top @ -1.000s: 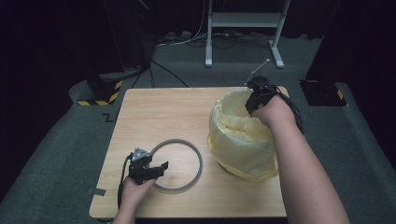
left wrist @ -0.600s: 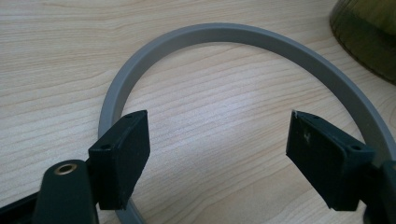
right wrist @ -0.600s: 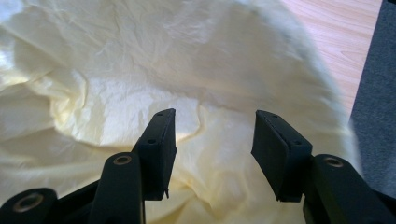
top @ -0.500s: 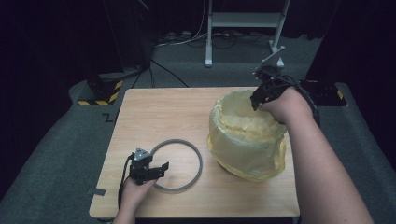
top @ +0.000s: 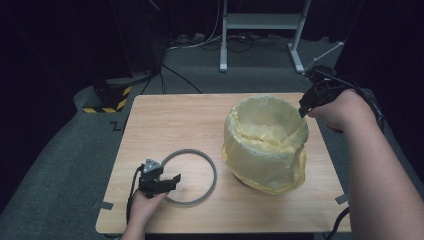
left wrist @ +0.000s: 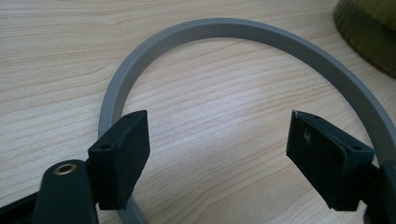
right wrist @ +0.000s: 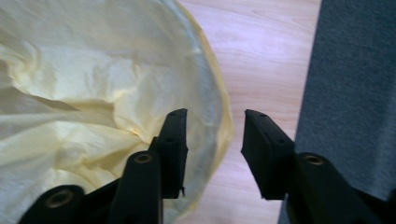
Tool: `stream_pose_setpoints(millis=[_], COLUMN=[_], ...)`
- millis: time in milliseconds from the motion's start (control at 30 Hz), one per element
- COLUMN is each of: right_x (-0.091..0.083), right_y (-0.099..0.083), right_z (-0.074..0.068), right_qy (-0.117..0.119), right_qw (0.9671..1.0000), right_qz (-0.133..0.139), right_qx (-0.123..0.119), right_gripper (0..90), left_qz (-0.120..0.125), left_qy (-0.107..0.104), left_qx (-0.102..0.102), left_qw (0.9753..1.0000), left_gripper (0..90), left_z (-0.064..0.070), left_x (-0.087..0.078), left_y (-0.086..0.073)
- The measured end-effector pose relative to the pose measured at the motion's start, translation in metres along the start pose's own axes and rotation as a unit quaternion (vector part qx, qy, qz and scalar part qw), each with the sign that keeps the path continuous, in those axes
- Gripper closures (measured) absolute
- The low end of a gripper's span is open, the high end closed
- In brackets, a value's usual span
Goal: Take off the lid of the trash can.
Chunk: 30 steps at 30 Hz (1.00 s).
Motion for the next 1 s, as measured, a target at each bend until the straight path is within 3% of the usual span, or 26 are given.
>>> stream_pose_setpoints(millis=[233,500,700,1000], right_x=[0.009,0.034,0.059,0.112], right_y=[-0.010,-0.021,-0.028,-0.046], right_z=[0.017,0.034,0.047,0.057], right_qy=[-0.005,-0.005,-0.004,0.015], right_qw=[0.9998,0.9992,0.9986,0.9971], right_qz=[-0.021,-0.033,-0.039,-0.057], right_qx=[0.006,0.023,0.035,0.049], right_gripper=[67.1,65.8,63.9,60.8], left_qz=[0.000,-0.002,-0.002,-0.005], left_qy=[-0.001,-0.002,-0.002,-0.005], left_qx=[-0.004,-0.004,-0.004,-0.003], left_qw=[1.0000,1.0000,1.0000,1.0000], left_gripper=[21.8,21.6,21.6,21.5], left_z=[-0.001,-0.001,-0.001,0.000], left_x=[0.000,0.000,0.000,0.000], left_y=[0.000,-0.001,-0.001,-0.001])
Point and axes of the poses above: each handheld gripper's, and its own axes: x roughly forward along the jaws, y roughly out of its top, z roughly to its right, the point moved 5 cm from there along x, roughly forward along the jaws, and after that the axes turned 2 degrees about z, right-handed, at the moved point
